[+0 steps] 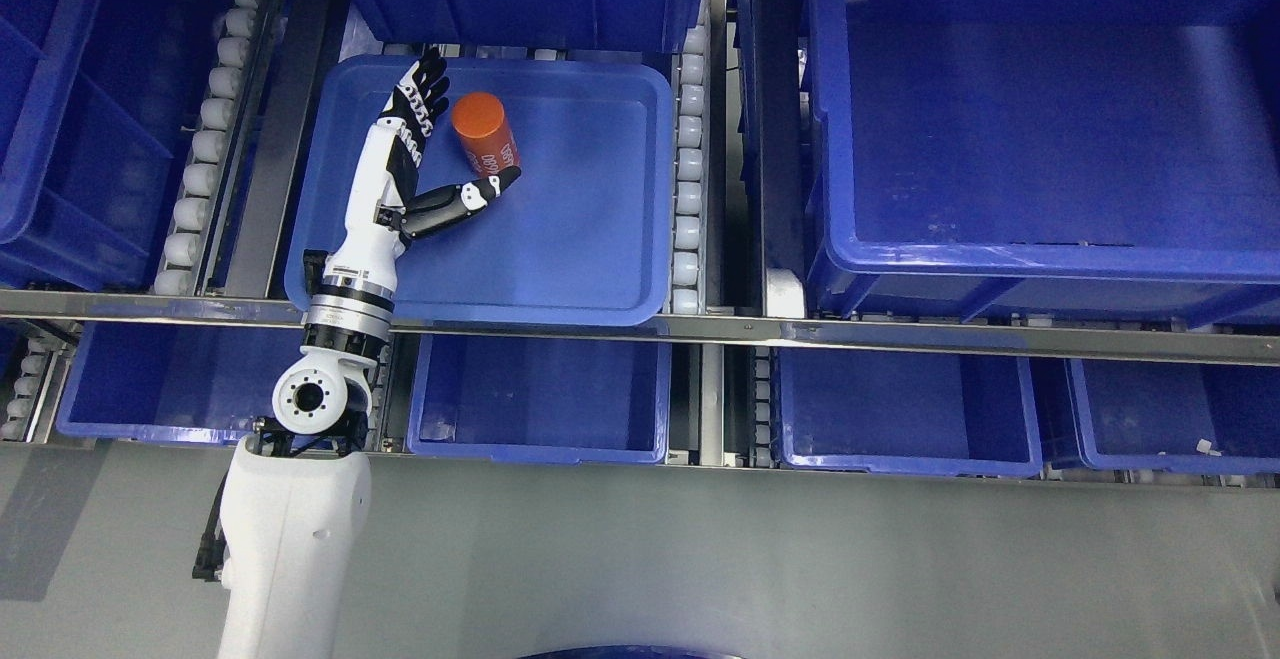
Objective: Grab orange capacitor from left shelf to right desk
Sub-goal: 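Reach the left hand down to the orange capacitor in the blue bin, then close the left hand around the orange capacitor and lift it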
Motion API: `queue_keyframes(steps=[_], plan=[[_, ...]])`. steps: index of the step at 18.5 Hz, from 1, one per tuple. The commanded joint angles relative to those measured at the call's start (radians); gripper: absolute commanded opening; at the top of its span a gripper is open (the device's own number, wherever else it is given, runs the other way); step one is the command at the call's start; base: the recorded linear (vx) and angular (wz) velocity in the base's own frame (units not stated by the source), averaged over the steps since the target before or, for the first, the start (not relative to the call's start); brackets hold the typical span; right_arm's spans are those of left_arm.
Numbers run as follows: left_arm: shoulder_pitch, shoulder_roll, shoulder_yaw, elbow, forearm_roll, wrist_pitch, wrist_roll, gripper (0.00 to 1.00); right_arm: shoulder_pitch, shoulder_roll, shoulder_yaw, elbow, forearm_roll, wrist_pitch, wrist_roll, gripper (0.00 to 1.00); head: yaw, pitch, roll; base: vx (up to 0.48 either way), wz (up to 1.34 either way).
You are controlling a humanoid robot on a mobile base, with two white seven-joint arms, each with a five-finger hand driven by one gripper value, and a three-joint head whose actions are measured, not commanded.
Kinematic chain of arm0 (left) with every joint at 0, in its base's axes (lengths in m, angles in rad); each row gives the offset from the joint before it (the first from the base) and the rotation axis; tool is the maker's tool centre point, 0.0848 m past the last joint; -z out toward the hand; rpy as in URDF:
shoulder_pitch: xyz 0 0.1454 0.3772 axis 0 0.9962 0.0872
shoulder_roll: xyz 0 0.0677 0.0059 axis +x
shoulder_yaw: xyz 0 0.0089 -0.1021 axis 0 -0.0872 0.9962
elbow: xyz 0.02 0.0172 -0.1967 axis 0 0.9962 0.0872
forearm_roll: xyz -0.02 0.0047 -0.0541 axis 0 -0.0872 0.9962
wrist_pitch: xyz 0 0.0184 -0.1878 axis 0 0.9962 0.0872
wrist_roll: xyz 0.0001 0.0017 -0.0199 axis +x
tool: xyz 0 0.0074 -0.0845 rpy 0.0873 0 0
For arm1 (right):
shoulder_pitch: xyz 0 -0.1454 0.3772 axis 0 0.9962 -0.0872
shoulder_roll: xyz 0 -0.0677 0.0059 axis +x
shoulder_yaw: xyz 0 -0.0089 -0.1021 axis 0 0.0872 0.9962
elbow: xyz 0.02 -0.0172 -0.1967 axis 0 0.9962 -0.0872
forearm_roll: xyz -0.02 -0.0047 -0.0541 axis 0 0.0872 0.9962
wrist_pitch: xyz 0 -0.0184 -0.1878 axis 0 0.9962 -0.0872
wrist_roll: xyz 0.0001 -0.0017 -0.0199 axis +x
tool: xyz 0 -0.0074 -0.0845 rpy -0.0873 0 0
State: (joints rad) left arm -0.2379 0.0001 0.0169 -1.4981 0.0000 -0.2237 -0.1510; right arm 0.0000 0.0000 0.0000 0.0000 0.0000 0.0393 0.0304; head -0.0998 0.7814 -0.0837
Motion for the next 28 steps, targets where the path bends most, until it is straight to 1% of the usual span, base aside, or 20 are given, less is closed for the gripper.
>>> queue_keyframes(steps=[1,6,8,11,18,19,22,25,28], plan=[[0.000,0.017,-0.012,-0.019,-0.012,0.006,-0.004,1.00,0.034,-0.017,-0.012,-0.023,0.000,0.001,0.000,1.00,0.0000,0.000,0.000,0.000,0.00],[-0.012,0.017,-0.012,-0.007,-0.015,0.081,-0.018,1.00,0.034,-0.017,-0.011,-0.023,0.000,0.001,0.000,1.00,0.0000,0.000,0.000,0.000,0.00],[-0.052,0.017,-0.012,0.034,-0.017,0.099,-0.041,0.99,0.034,-0.017,-0.011,-0.023,0.000,0.001,0.000,1.00,0.0000,0.000,0.000,0.000,0.00],[-0.109,0.017,-0.012,0.105,-0.020,0.103,-0.052,0.98,0.034,-0.017,-0.011,-0.023,0.000,0.001,0.000,1.00,0.0000,0.000,0.000,0.000,0.00],[-0.152,0.024,-0.012,0.223,-0.023,0.103,-0.053,0.93,0.034,-0.017,-0.011,-0.023,0.000,0.001,0.000,1.00,0.0000,0.000,0.000,0.000,0.00],[-0.164,0.024,-0.012,0.242,-0.023,0.103,-0.055,0.91,0.034,-0.017,-0.012,-0.023,0.000,0.001,0.000,1.00,0.0000,0.000,0.000,0.000,0.00],[-0.179,0.023,-0.008,0.251,-0.020,0.098,-0.074,0.76,0.034,-0.017,-0.012,-0.023,0.000,0.001,0.000,1.00,0.0000,0.000,0.000,0.000,0.00],[-0.167,0.017,0.000,0.246,-0.018,0.087,-0.108,0.62,0.034,-0.017,-0.011,-0.023,0.000,0.001,0.000,1.00,0.0000,0.000,0.000,0.000,0.00],[-0.161,0.017,0.020,0.246,-0.015,0.014,-0.110,0.38,0.034,-0.017,-0.012,-0.023,0.000,0.001,0.000,1.00,0.0000,0.000,0.000,0.000,0.00]])
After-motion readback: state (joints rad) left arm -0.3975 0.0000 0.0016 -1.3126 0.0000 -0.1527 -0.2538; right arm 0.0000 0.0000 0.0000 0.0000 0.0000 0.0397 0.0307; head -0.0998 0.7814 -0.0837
